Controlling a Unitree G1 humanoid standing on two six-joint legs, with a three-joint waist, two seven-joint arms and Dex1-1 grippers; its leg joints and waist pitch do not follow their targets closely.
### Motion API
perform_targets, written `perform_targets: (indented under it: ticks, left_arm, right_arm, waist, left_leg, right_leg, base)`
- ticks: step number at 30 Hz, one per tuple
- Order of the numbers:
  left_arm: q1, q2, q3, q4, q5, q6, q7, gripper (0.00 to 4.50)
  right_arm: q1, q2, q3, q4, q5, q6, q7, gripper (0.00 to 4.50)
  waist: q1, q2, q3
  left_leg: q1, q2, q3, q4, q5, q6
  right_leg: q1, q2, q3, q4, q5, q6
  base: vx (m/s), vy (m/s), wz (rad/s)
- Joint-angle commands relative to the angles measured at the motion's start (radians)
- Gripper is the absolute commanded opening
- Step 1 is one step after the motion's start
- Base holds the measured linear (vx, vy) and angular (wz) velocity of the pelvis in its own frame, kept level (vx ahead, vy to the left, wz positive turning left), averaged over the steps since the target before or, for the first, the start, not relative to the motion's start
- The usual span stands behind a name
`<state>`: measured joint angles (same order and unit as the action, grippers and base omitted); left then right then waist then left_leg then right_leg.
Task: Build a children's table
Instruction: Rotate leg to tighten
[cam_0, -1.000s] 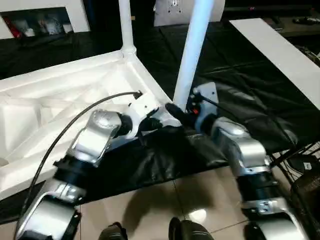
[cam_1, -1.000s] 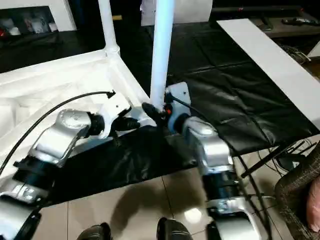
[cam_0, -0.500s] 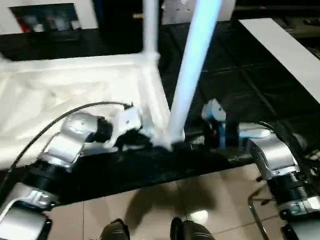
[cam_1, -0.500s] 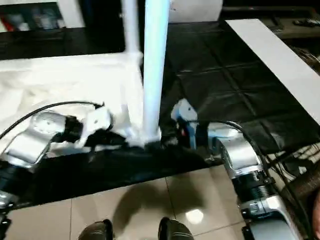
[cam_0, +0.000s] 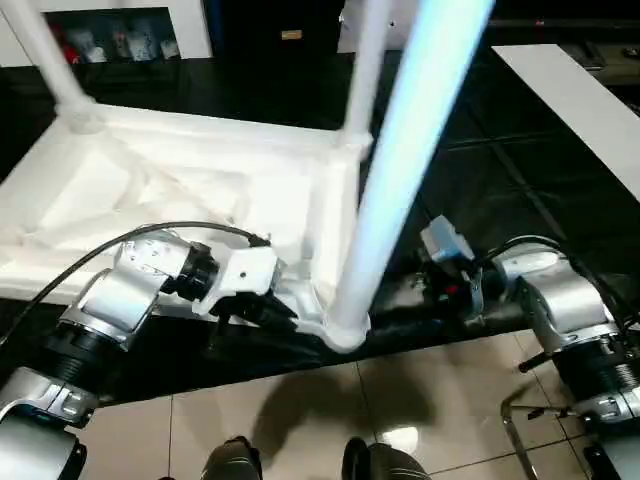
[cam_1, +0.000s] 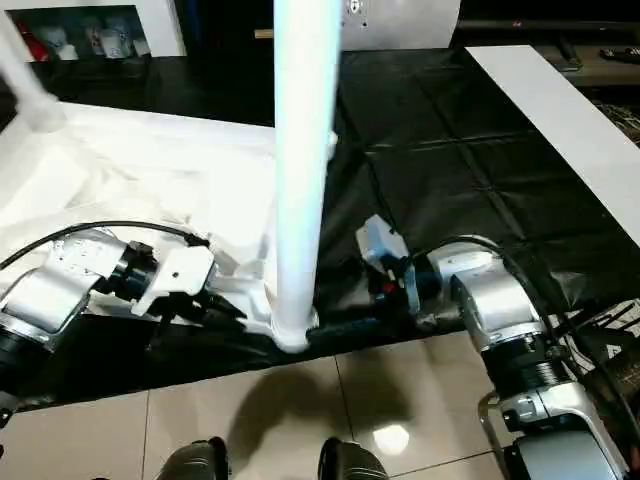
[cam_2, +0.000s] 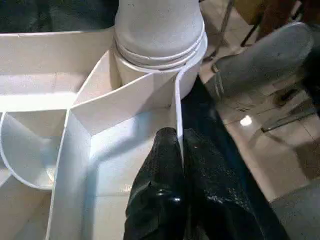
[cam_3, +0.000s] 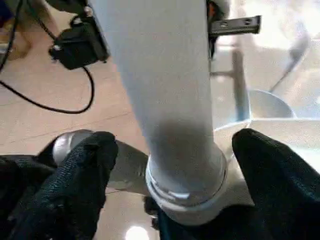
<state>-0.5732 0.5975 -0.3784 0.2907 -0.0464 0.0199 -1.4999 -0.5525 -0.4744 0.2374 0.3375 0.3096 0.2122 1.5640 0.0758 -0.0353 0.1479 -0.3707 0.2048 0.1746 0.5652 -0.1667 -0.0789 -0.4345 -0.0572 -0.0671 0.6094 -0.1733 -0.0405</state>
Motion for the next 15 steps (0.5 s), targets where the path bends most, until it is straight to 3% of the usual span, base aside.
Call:
perform_targets:
  ticks: [1, 7, 15]
  left_arm:
    - [0.008, -0.017, -0.076, -0.015, 0.017, -0.022, -0.052, 0.00]
    - [0.000, -0.032, -0.085, -0.004, 0.020, -0.037, -0.054, 0.00]
    - [-0.002, -0.031, -0.083, 0.007, 0.026, -0.048, -0.058, 0.00]
  right_arm:
    - [-0.022, 0.002, 0.008, 0.018, 0.003, -0.012, 0.032, 3.69]
    - [-0.036, 0.023, 0.020, 0.045, -0.012, -0.023, 0.041, 3.19]
    - [-0.047, 0.025, 0.051, 0.048, 0.014, 0.005, 0.050, 2.60]
  waist:
    - [-0.006, 0.005, -0.070]
    - [0.003, 0.006, -0.072]
    - [0.003, 0.002, -0.069]
  left_leg:
    - [0.011, 0.029, 0.002, -0.053, -0.135, 0.083]
    - [0.011, 0.029, 0.002, -0.051, -0.120, 0.088]
    - [0.011, 0.028, 0.001, -0.054, -0.133, 0.079]
  right_leg:
    - [0.067, -0.074, 0.058, -0.066, -0.161, -0.239]
    - [0.068, -0.073, 0.058, -0.061, -0.118, -0.248]
    - [0.068, -0.073, 0.057, -0.065, -0.165, -0.233]
  base:
    - [0.000, 0.000, 0.00]
    - [0.000, 0.000, 0.00]
    - [0.000, 0.000, 0.00]
